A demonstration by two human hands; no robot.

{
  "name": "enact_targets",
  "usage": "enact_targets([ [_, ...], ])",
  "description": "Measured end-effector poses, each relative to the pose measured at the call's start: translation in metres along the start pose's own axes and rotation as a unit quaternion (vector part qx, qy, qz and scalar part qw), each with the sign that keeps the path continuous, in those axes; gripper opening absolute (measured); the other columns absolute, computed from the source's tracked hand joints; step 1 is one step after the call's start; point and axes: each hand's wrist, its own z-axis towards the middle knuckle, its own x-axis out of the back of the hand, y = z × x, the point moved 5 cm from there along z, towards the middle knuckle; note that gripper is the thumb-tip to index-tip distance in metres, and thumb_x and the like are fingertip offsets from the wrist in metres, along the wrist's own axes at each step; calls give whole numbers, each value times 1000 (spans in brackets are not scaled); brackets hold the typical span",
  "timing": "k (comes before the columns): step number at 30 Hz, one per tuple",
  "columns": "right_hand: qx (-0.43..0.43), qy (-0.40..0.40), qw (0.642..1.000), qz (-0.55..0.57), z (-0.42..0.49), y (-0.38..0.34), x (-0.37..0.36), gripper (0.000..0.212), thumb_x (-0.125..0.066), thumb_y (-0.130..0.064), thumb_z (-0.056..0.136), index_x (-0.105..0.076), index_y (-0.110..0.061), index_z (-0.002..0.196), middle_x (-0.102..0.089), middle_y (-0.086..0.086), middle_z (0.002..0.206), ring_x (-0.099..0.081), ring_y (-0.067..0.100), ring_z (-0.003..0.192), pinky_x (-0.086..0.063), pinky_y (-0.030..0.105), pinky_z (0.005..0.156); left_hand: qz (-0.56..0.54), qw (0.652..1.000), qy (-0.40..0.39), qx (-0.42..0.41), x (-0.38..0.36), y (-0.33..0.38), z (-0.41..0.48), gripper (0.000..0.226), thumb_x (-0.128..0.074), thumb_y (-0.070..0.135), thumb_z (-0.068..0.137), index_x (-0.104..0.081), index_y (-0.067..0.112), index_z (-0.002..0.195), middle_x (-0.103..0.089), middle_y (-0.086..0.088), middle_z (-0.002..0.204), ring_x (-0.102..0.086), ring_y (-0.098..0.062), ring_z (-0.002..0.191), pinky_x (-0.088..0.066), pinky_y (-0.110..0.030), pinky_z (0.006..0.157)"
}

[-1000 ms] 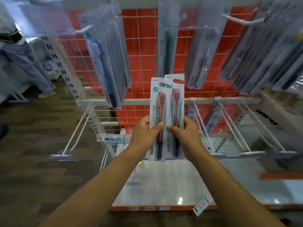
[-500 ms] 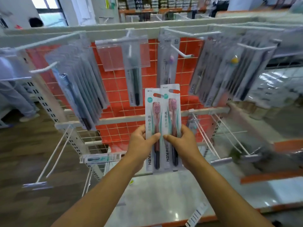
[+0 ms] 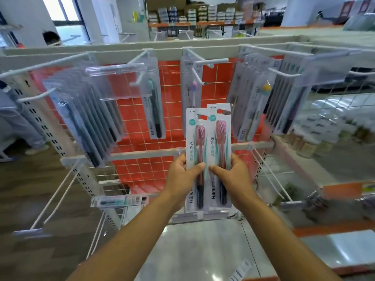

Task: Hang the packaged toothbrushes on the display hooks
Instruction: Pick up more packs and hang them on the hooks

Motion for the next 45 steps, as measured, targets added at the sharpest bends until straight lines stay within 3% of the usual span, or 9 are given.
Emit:
enact_targets([
  [3, -1, -16, 1000, 4, 1, 0, 0, 37, -66, 8, 81, -61, -26, 95, -72, -8, 93, -70, 5, 87, -57, 23, 76, -2, 1000, 18, -2, -1, 2, -3, 30, -60, -1, 92, -61, 11, 119, -72, -5, 111, -70, -16, 101, -58, -27, 83],
  [8, -14, -63, 998, 12, 1, 1, -3, 37, -63, 6, 84, -62, -24, 105, -72, 0, 104, -70, 15, 97, -56, 36, 87, -6, 998, 59, 7, 6, 0, -10, 31, -59, 3, 93, -57, 6, 124, -70, -9, 115, -68, -23, 107, -55, -43, 94],
  [14, -35, -130, 991, 4, -6, 4, -1, 42, -49, 9, 89, -57, -20, 119, -69, -1, 105, -69, 12, 96, -59, 29, 78, -11, 995, 94, 15, 9, -8, -24, 26, -57, 6, 95, -60, 8, 120, -71, -10, 113, -68, -25, 105, -54, -47, 94],
  [20, -33, -169, 985, 11, -18, 10, 2, 40, -53, 7, 90, -58, -30, 105, -70, -4, 101, -70, 9, 92, -57, 23, 71, -21, 992, 125, 21, 11, -18, -40, 25, -57, 4, 94, -61, 6, 119, -72, -10, 112, -69, -27, 104, -53, -49, 95],
  [25, -45, -154, 987, 22, -30, 16, 6, 38, -54, 9, 89, -60, -23, 107, -71, 0, 103, -70, 9, 93, -55, 18, 69, -17, 992, 120, 26, 14, -21, -53, 27, -57, 6, 95, -60, 6, 122, -72, -10, 113, -69, -26, 104, -53, -49, 95],
  [33, -63, -122, 990, 30, -75, 31, -1, 28, -55, -2, 94, -62, -25, 107, -72, -5, 105, -69, 9, 98, -57, 26, 79, -11, 995, 87, 50, 30, -34, -85, 19, -52, 12, 99, -65, 10, 112, -73, -8, 109, -69, -26, 104, -52, -49, 96],
  [38, -86, -111, 989, 55, -108, 50, -4, 24, -50, -3, 97, -62, -17, 112, -72, -1, 106, -69, 14, 100, -56, 32, 85, -13, 994, 95, 60, 40, -54, -111, 18, -50, 13, 100, -67, 17, 107, -73, -7, 111, -68, -26, 106, -53, -48, 95],
  [45, -123, -102, 986, 41, -150, 82, 4, 31, -47, 4, 95, -61, -21, 106, -71, -1, 100, -70, 7, 91, -55, 20, 70, -9, 992, 86, 87, 40, -101, -139, 18, -51, 14, 100, -67, 14, 110, -74, -6, 105, -70, -25, 99, -56, -42, 85],
])
